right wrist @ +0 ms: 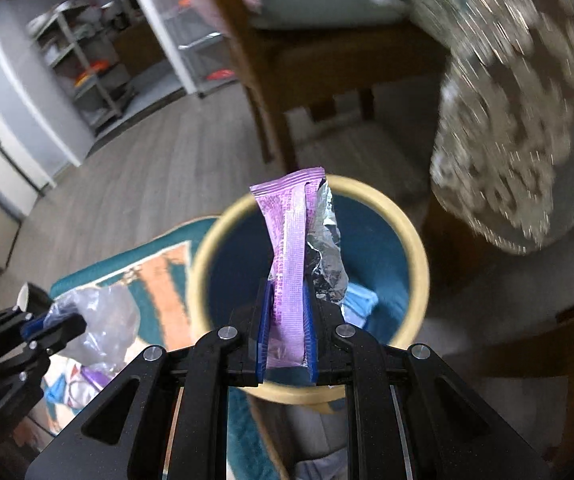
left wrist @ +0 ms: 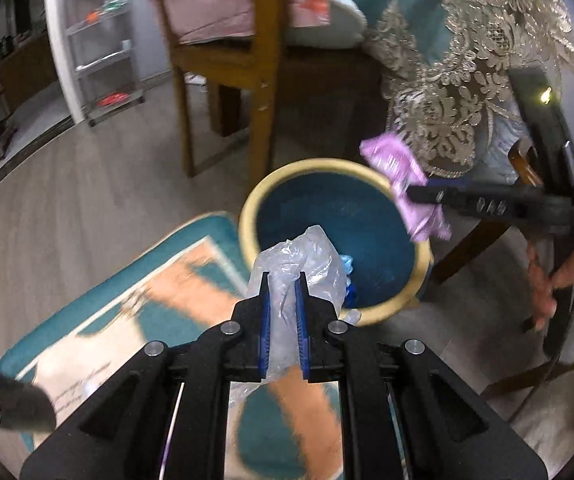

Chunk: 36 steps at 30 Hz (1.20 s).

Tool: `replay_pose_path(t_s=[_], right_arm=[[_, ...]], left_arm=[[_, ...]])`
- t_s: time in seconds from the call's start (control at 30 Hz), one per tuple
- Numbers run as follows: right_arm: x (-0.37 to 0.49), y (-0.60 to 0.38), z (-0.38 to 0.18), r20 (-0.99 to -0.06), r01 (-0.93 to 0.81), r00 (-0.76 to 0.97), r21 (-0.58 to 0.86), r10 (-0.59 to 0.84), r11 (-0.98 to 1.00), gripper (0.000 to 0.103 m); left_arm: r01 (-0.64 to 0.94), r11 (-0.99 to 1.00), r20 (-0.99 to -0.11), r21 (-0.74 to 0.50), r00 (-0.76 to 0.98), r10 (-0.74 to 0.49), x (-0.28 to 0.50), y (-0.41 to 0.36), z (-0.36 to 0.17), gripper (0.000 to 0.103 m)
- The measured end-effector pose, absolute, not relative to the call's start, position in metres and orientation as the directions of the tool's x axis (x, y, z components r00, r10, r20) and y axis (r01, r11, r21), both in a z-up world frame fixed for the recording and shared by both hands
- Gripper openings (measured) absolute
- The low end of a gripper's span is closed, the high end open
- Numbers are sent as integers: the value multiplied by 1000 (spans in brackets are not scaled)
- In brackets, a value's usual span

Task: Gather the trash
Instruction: 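Carry both items over the teal bin and open both tools to release them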

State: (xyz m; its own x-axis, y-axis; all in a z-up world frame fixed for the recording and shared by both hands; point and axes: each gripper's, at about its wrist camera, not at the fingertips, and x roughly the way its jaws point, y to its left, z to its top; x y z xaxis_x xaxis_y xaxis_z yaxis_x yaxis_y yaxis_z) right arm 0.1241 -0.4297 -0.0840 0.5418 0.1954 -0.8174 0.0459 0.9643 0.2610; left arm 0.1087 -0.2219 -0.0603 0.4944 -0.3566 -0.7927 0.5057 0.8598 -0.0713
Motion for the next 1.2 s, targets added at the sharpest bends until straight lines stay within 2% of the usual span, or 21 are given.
replay_pose_path(t_s=[0.13,0.33,0.4,0.47,0.5,0.53,0.87,1.0,1.13,1.2], right_arm=[[129,-444,-97,-833,87,522,270,186,959,16],[133,-456,-105,-826,137,526,318,203,938,17],[134,-457,-105,-824,142,529,323,204,936,23],[134,-456,-105,-822,139,529,327,209,935,33],[134,-456,-105,-822,137,528,330,213,934,40],[134,-455,-104,-822,135,529,330,214,934,44],[136,-441,-90,-801,116,555,343,225,932,57],[136,-427,-82,-790,88,567,339,233,937,67],[133,-404,-71,-780,33,576,323,246,946,79],[132,-391,-68,-776,3,580,308,249,951,82]], left_arm=[[530,846,-782,-63,501,-372,127,-254,-64,10],[497,854,-756,-156,496,-427,154,-271,-68,10],[477,863,-748,-167,508,-426,160,-273,-68,22],[456,870,-741,-189,515,-431,162,-269,-67,54],[449,867,-726,-215,521,-449,161,-265,-65,59],[448,866,-719,-222,525,-456,160,-263,-63,60],[420,892,-711,-169,575,-405,134,-215,-36,60],[377,913,-698,-157,611,-373,121,-178,-16,61],[323,935,-678,-148,656,-334,101,-132,5,70],[281,948,-669,-151,677,-307,91,-107,11,76]])
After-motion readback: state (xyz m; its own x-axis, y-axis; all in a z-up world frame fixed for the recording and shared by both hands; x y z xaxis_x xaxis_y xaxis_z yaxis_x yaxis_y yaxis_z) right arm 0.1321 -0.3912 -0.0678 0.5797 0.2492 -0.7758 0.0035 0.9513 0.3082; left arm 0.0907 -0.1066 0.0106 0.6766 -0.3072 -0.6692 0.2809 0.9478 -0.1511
